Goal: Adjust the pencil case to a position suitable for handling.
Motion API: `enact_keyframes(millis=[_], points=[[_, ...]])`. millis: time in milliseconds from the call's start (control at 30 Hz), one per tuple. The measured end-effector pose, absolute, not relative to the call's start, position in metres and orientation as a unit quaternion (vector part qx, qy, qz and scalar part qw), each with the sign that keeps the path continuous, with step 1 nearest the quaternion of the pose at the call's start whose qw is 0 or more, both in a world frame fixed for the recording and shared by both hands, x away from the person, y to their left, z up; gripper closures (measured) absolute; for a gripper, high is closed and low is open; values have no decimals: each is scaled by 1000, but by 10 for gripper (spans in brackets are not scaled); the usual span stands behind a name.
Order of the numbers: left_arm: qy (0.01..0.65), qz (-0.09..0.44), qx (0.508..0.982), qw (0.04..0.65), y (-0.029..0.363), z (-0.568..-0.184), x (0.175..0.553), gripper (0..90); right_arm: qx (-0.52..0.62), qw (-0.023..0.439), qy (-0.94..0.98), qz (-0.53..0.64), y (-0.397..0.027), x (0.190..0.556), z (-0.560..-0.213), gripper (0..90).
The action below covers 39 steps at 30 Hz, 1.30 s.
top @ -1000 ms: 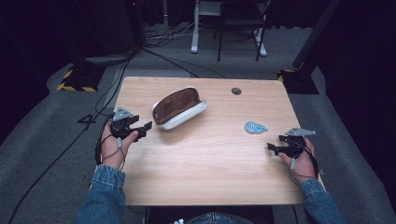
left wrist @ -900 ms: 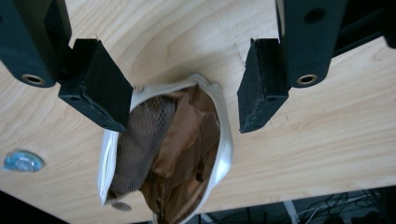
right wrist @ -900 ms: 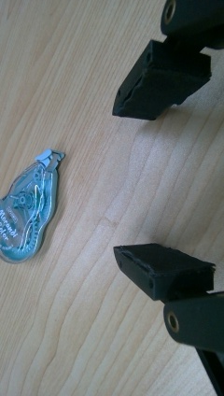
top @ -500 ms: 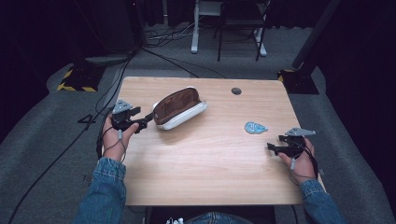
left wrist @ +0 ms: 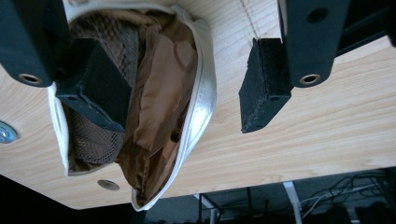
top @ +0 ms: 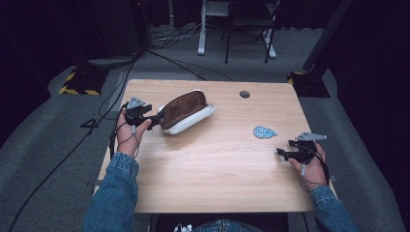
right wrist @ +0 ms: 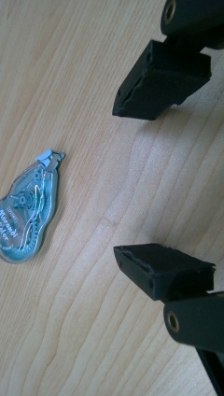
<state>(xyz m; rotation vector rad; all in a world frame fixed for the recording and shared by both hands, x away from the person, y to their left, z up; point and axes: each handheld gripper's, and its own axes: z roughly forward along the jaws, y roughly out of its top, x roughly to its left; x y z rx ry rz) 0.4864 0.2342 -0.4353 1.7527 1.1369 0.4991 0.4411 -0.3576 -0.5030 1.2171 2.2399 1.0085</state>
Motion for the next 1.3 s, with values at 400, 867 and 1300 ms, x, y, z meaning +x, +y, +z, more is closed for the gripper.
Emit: enact_keyframes(millis=[400, 867, 1300], points=[[471, 184, 721, 474, 226, -450, 511, 335, 435, 199, 801, 360, -358, 441, -503, 272], [464, 158, 743, 456, 213, -463, 530, 404, 435, 199, 801, 360, -358, 441, -503, 272], [442, 144, 766, 444, 209, -470, 542, 578, 435, 199, 800, 360, -357, 441, -503, 272]])
